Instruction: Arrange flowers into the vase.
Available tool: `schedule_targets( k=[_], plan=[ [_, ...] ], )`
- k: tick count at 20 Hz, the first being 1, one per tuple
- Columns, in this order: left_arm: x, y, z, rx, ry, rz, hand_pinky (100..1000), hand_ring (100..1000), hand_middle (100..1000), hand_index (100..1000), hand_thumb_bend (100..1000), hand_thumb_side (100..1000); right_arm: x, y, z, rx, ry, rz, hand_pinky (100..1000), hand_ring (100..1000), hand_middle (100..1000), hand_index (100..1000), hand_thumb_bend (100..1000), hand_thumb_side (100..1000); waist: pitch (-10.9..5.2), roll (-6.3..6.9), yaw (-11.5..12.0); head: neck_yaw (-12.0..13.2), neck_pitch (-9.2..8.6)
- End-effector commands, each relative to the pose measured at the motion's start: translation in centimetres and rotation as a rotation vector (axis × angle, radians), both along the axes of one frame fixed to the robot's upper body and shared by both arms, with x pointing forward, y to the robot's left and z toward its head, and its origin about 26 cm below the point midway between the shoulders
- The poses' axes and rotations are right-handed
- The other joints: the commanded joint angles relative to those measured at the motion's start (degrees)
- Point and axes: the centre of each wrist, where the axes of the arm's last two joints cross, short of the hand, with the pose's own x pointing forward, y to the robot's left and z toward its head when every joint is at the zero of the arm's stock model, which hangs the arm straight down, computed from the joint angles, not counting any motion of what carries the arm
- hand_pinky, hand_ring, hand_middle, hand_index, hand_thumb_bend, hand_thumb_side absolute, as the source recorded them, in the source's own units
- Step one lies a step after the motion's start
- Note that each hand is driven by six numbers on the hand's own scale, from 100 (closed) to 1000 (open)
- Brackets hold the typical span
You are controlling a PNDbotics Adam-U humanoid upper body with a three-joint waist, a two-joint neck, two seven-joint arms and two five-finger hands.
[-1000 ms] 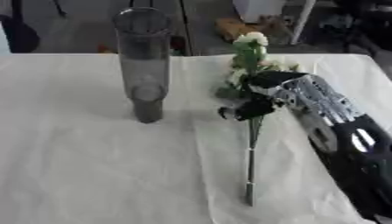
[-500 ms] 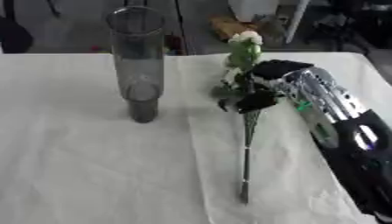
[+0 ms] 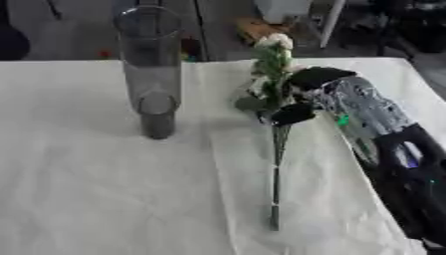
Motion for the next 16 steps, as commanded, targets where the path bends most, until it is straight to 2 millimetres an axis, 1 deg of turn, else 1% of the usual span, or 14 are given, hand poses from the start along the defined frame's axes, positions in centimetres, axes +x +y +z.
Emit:
schedule_targets(
  k=[1, 7, 10, 13, 16],
  plan=[
    [-0.2, 0.0, 0.9, 0.016, -0.032, -0.003, 849, 798, 871, 915, 100, 807, 0.4, -0.9, 0.5, -0.029, -0.019, -0.043, 487, 712, 740, 858, 309, 1000, -0.94, 0.13, -0.3, -0.4, 0.20],
    [-0.2, -0.1, 0.8, 0.016, -0.032, -0.005, 849, 798, 868, 913, 100, 809, 1.5, -1.4, -0.8, -0.067, 0.014, -0.096, 480, 689, 714, 840, 290, 1000, -0.83, 0.27, -0.3, -1.0, 0.08],
    [-0.2, -0.1, 0.8, 0.016, -0.034, -0.007, 851, 799, 869, 913, 100, 811, 2.0, -1.7, -1.5, -0.076, 0.035, -0.123, 484, 691, 719, 847, 287, 1000, -0.61, 0.32, -0.1, -1.6, -0.02],
    [-0.2, -0.2, 0.9, 0.016, -0.036, -0.006, 851, 799, 870, 913, 100, 813, 2.4, -1.9, -2.1, -0.071, 0.056, -0.139, 479, 689, 715, 857, 304, 1000, -0.40, 0.34, 0.1, -2.0, -0.07],
    [-0.2, -0.2, 0.9, 0.017, -0.037, -0.008, 852, 799, 869, 913, 100, 815, 2.7, -1.8, -2.6, -0.069, 0.069, -0.158, 480, 687, 710, 863, 295, 1000, -0.17, 0.36, 0.4, -2.3, -0.15]
  ],
)
